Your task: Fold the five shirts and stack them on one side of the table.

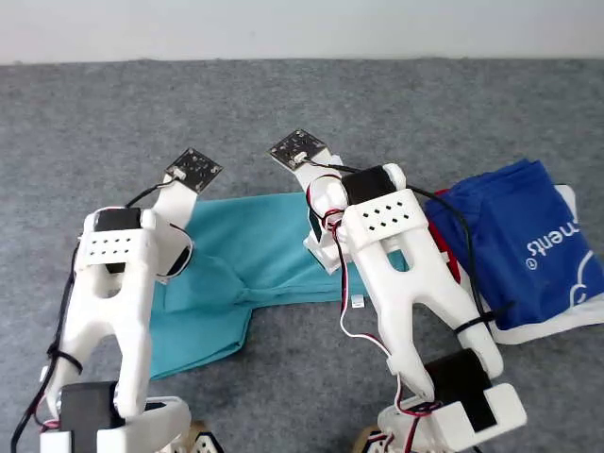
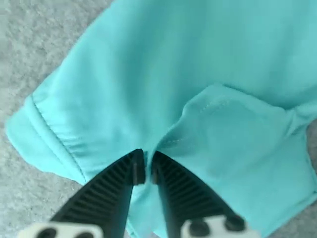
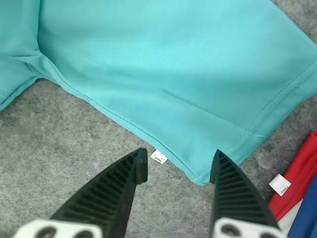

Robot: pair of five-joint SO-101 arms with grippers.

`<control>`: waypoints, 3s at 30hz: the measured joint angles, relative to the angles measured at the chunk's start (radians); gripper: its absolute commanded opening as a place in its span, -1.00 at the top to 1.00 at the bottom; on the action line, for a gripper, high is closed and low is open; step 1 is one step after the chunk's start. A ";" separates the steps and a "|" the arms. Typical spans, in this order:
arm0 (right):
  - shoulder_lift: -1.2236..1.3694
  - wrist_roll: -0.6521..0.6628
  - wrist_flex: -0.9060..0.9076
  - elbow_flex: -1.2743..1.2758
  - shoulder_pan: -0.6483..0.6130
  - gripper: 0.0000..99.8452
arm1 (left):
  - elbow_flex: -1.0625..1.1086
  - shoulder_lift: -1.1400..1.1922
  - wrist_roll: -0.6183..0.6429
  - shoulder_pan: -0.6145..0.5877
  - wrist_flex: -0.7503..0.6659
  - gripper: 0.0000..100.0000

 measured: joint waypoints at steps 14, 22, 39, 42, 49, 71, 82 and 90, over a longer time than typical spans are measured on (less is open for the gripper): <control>0.000 0.000 0.012 0.000 0.000 0.58 | 0.005 0.000 -0.003 0.000 -0.106 0.74; 0.000 0.000 0.018 0.000 0.000 0.58 | -0.051 0.000 -0.005 0.003 0.106 0.74; 0.000 0.000 0.044 0.000 0.000 0.58 | -0.138 0.000 -0.003 -0.097 0.130 0.75; 0.000 0.003 0.044 0.000 0.017 0.58 | -0.138 0.000 0.066 -0.094 0.221 0.75; 0.000 0.000 -0.021 0.034 0.052 0.58 | -0.173 0.000 0.169 -0.103 0.408 0.75; 0.006 0.051 -0.295 0.390 0.241 0.58 | -0.175 0.000 0.170 -0.103 0.439 0.75; 0.006 0.087 -0.436 0.483 0.245 0.58 | -0.175 0.000 0.170 -0.103 0.439 0.75; 0.006 0.178 -0.465 0.500 0.322 0.58 | -0.175 0.000 0.170 -0.103 0.439 0.75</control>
